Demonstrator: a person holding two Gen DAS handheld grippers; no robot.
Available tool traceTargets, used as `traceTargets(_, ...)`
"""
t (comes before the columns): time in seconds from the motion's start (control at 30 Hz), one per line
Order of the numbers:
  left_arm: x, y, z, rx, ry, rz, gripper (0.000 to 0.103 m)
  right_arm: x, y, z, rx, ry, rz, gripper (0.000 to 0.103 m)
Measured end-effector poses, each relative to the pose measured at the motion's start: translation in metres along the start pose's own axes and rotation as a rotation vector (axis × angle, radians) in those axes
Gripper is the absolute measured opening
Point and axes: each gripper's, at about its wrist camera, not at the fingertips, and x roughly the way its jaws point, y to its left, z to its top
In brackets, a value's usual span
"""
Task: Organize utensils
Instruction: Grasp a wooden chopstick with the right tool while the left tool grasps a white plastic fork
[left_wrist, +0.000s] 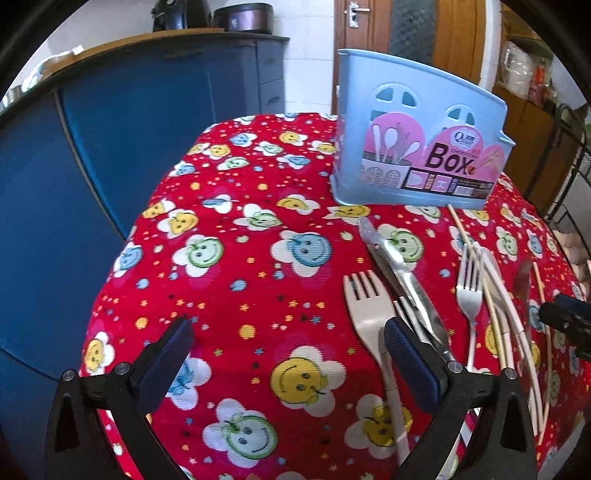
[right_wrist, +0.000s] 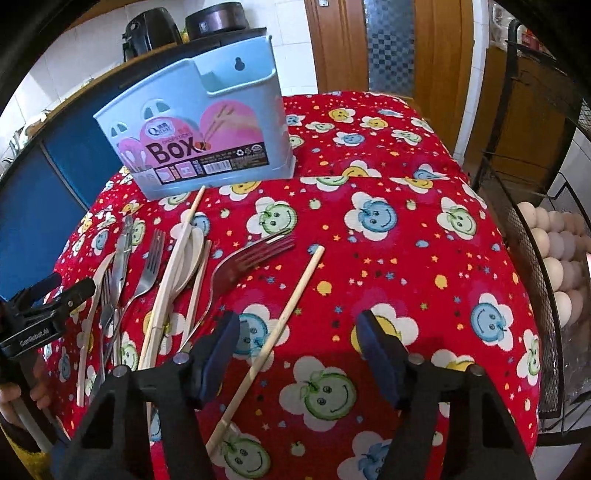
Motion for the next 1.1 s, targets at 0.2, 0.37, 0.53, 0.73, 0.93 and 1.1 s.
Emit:
traceTargets(0.2, 0.009, -0.005, 0.004, 0.017, 0.012, -0.020, 0.097, 0.008, 0.000, 0.008, -0.004, 0.023, -0.013, 0.069)
traceTargets(0.37, 0.015, -0.008, 0.002, 0.055, 0.032, -0.016, 0.096, 0.015, 0.003, 0.011, -0.033, 0.048, -0.017, 0.075)
traceTargets(0.53, 0.023, -0.003, 0.001, 0.045, 0.073, -0.040, 0.096, 0.017, 0.007, 0.014, -0.034, 0.060, -0.028, 0.075)
traceTargets(0.73, 0.024, 0.001, 0.005, 0.069, 0.091, -0.092, 0.082, 0.012, -0.002, 0.017, -0.012, 0.056, -0.046, 0.041)
traceTargets(0.93, 0.022, -0.011, 0.013, 0.101, 0.118, -0.148, 0.044, 0.014, 0.000, 0.022, -0.015, 0.076, 0.027, 0.023)
traceTargets(1.1, 0.021, -0.014, 0.014, 0.074, 0.127, -0.203, 0.030, 0.017, -0.003, 0.024, 0.008, 0.099, 0.096, 0.015)
